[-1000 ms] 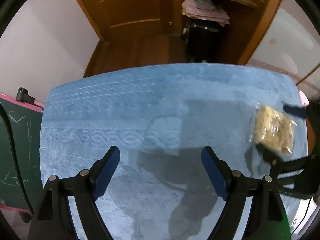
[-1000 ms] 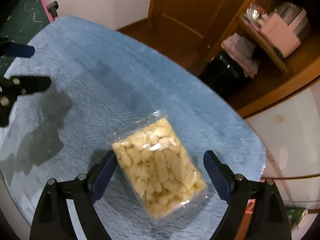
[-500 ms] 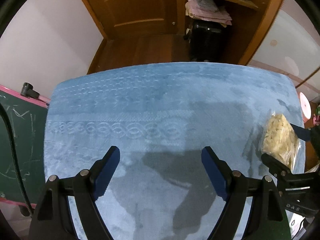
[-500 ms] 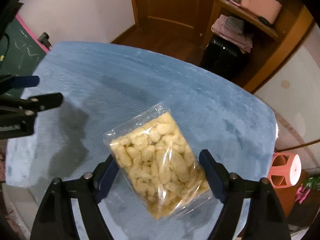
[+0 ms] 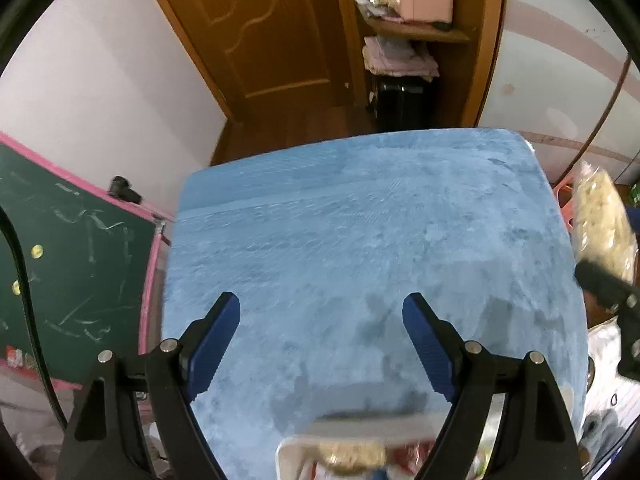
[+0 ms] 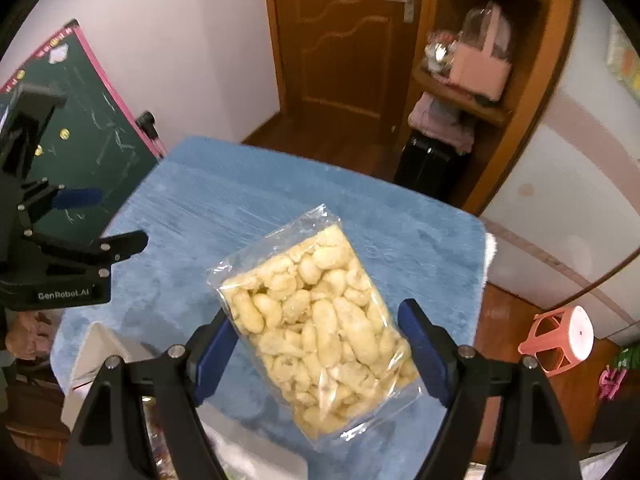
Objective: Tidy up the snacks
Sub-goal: 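Carry the cracker bag with the right tool over the white tray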
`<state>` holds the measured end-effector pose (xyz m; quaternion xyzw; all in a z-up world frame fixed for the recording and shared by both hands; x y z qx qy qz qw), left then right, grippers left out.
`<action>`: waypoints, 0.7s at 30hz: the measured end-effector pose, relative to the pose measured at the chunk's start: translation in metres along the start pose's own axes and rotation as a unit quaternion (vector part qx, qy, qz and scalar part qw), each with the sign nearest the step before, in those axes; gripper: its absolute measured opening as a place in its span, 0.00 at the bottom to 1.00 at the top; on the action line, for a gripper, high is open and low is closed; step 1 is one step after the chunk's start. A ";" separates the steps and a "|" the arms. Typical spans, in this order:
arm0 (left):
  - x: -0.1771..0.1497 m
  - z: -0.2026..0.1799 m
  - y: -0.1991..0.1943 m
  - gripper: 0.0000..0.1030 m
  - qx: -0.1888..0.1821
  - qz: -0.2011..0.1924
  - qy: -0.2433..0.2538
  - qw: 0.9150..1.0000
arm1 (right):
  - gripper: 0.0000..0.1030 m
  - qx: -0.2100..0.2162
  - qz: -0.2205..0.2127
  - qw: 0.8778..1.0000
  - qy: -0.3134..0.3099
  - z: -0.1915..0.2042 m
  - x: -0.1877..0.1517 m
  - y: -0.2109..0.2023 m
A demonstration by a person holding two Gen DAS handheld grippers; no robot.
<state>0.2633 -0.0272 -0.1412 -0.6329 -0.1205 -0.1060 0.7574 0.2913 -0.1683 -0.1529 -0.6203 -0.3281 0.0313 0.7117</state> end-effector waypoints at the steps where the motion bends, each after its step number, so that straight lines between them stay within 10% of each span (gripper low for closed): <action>1: -0.008 0.002 -0.008 0.80 -0.001 -0.004 -0.001 1.000 | 0.78 -0.006 -0.007 1.000 -0.001 0.003 -0.005 -0.010; 21: -0.187 0.025 -0.086 0.81 -0.012 0.001 -0.016 1.000 | 0.78 0.034 -0.046 0.998 0.008 0.085 -0.131 -0.122</action>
Point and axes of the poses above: each gripper's, at about its wrist camera, not at the fingertips, and y roughly the way its jaws point, z to its left, x to its top, the point moved 1 cm from there along y, roughly the way its jaws point, and after that the axes turned 6 degrees about z, right-handed, at the moved point
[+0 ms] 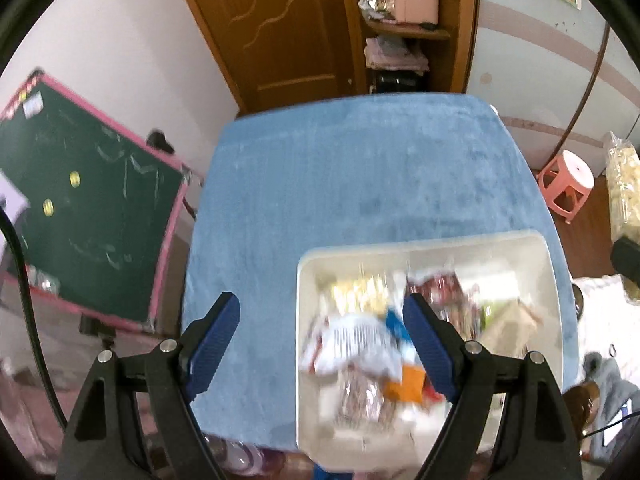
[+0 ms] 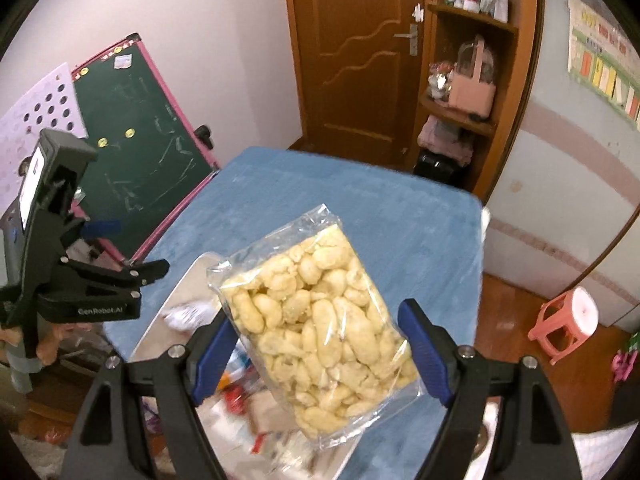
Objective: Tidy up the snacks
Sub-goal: 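Carry the cracker bag with the right tool over the white tray, then lower the cracker bag into the tray and open the right tool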
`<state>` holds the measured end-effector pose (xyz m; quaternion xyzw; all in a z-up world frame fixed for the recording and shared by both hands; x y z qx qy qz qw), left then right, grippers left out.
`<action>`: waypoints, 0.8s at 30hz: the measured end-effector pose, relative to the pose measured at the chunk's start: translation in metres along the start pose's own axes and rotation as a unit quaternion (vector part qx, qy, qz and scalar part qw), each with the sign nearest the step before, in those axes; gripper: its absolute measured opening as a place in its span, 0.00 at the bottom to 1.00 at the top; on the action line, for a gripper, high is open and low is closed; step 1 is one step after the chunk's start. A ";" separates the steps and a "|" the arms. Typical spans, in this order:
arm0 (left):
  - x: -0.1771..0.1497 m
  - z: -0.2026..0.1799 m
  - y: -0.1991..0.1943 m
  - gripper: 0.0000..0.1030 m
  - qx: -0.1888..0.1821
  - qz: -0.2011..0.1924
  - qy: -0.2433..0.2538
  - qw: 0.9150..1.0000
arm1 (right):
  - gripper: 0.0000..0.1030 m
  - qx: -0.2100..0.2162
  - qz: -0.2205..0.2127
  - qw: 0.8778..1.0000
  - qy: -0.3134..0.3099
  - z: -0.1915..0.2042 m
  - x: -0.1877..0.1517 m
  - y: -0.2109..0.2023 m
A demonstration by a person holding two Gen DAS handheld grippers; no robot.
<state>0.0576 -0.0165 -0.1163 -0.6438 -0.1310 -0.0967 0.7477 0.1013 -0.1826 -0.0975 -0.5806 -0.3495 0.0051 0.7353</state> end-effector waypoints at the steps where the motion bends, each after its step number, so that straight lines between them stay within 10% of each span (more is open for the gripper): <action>1: -0.012 0.003 0.002 0.81 -0.009 0.009 -0.004 1.000 | 0.78 0.007 0.005 1.000 0.002 0.004 -0.006 0.000; 11: -0.077 0.018 -0.003 0.81 -0.028 0.041 -0.025 0.998 | 0.78 0.065 0.073 0.995 0.032 0.052 -0.051 0.020; 24: -0.070 0.028 -0.039 0.81 -0.053 0.013 -0.002 0.998 | 0.90 0.031 0.065 0.996 0.051 0.084 -0.040 0.021</action>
Point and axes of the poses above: each gripper's, at about its wrist camera, not at the fingertips, and y roughly the way its jaws point, z to its left, x to its top, the point moved 1 cm from there along y, roughly the way its jaws point, and after that the axes turned 6 degrees about z, right-handed, at the moved point
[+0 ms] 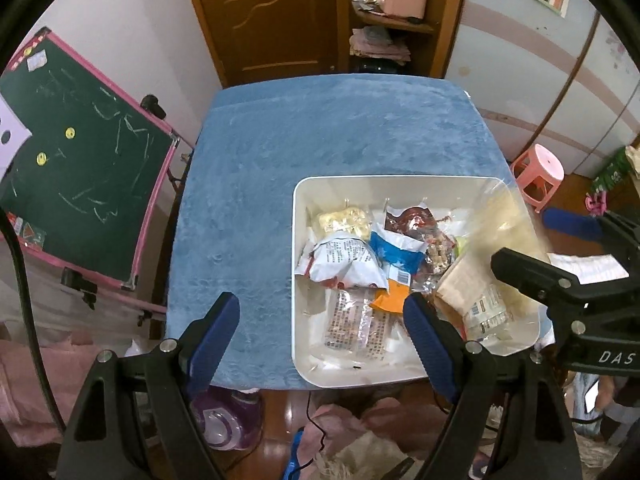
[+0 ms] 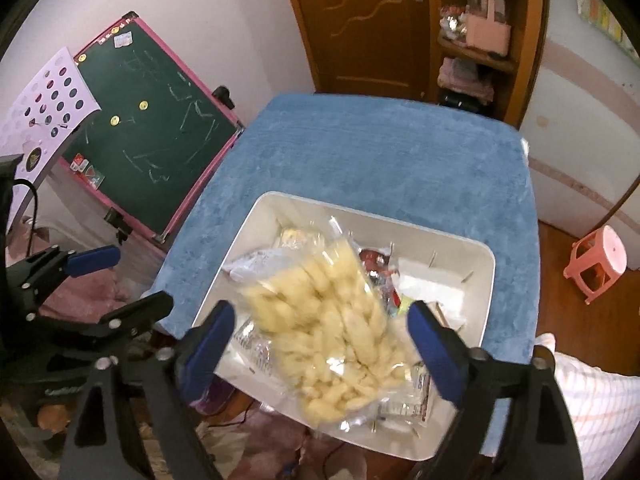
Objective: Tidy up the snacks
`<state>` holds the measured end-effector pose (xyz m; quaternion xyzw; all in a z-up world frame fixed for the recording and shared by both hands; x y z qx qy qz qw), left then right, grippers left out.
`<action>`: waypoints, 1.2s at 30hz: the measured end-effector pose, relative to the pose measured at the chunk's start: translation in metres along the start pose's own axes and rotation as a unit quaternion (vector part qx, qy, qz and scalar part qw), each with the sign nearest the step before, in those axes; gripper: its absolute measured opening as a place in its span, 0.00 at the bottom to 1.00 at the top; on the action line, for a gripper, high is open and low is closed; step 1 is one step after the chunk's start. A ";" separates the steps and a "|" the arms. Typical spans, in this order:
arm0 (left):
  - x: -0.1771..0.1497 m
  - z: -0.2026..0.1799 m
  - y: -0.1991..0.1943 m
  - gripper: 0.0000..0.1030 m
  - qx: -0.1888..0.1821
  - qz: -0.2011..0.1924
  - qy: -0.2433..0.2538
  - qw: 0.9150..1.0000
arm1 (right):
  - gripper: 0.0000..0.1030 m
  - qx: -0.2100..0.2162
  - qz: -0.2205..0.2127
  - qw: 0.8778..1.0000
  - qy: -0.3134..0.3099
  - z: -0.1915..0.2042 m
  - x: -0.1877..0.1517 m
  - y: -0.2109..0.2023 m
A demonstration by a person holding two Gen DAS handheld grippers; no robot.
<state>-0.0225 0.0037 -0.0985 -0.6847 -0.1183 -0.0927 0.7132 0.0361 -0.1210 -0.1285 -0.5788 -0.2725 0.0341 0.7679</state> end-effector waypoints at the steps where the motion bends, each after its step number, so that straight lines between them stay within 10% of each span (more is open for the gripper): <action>1: 0.000 0.001 -0.002 0.81 -0.001 -0.002 0.005 1.000 | 0.92 -0.004 -0.007 1.000 0.001 0.003 0.000 -0.002; 24: 0.031 0.008 -0.082 0.88 -0.052 -0.110 0.016 0.992 | 0.96 -0.060 -0.118 0.985 0.115 0.024 0.000 -0.103; 36: 0.017 -0.017 -0.111 0.95 -0.013 -0.144 0.009 0.989 | 0.96 -0.072 -0.175 0.975 0.115 0.035 -0.014 -0.138</action>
Point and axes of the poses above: each gripper's, at about its wrist camera, not at the fingertips, and y roughly the way its jaws point, z to its left, x to its top, the point moved 1 cm from there along y, roughly the way its jaws point, and after that the axes turned 6 degrees about z, right-handed, at the moved point
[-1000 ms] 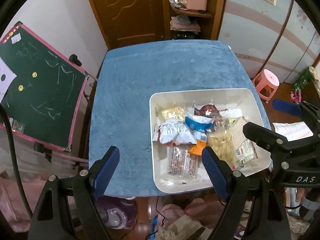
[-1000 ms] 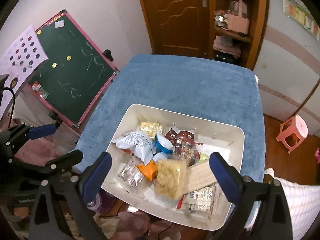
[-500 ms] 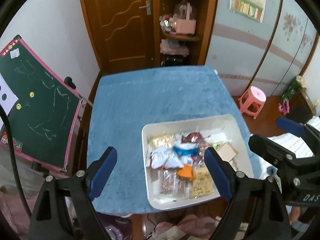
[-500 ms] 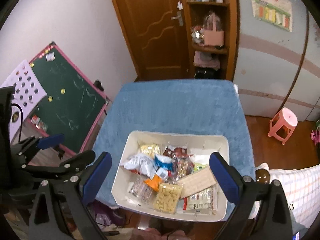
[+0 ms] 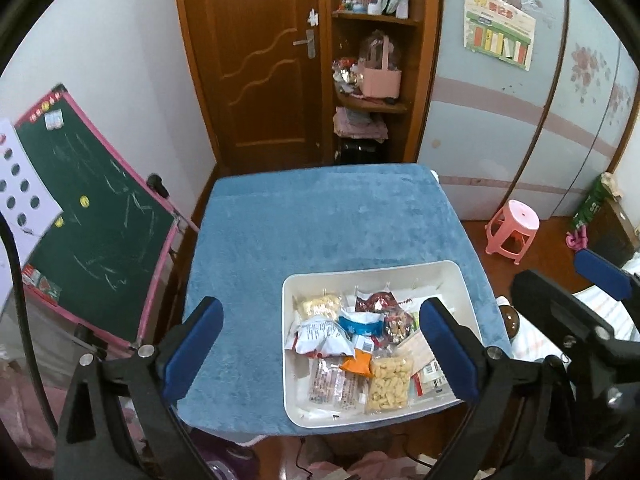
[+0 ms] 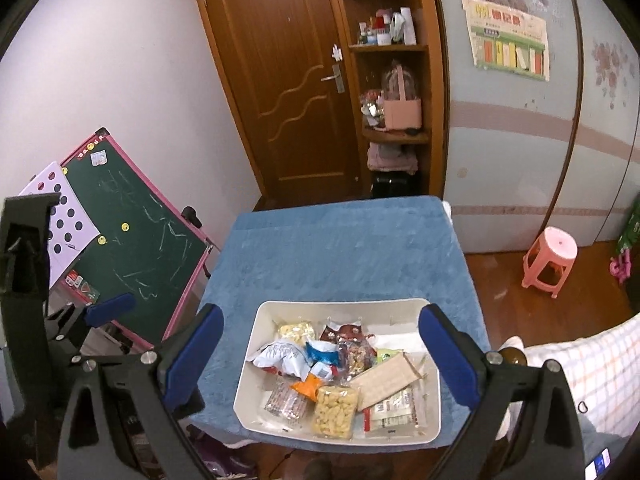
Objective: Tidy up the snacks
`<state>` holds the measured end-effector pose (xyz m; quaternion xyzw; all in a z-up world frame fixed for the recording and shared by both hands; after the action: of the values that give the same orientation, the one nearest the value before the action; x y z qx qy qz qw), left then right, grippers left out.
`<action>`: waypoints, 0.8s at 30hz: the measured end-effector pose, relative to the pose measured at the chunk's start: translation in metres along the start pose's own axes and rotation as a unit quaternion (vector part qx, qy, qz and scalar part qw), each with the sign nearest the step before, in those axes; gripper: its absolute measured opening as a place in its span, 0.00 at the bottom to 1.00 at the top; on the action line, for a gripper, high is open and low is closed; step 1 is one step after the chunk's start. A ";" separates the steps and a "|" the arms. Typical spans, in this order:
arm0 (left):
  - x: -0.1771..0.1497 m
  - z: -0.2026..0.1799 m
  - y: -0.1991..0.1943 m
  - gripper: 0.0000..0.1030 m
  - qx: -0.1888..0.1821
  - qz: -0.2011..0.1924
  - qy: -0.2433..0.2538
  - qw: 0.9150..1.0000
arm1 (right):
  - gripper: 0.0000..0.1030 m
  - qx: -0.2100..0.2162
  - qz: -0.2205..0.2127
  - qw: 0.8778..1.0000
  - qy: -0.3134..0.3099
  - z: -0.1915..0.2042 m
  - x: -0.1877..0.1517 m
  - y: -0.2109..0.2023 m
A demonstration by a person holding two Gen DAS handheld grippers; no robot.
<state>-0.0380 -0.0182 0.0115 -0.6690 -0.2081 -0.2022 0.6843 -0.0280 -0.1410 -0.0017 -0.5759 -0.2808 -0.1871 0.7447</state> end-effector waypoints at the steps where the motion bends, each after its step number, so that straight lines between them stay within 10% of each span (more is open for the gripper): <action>1: 0.000 -0.002 -0.003 0.95 0.005 -0.006 0.003 1.000 | 0.96 0.001 0.000 1.000 0.001 0.000 0.000 -0.001; 24: -0.001 0.009 -0.007 0.95 0.031 -0.002 -0.061 0.998 | 0.96 -0.021 -0.004 0.999 -0.032 -0.014 0.006 0.001</action>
<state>-0.0425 -0.0090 0.0169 -0.6581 -0.2574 -0.1556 0.6902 -0.0202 -0.1536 -0.0012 -0.5963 -0.3026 -0.1771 0.7222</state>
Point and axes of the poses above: each gripper's, at about its wrist camera, not at the fingertips, and y roughly the way its jaws point, z to its left, x to its top, the point moved 1 cm from there along y, roughly the way its jaws point, and after that the axes turned 6 degrees about z, right-handed, at the moved point
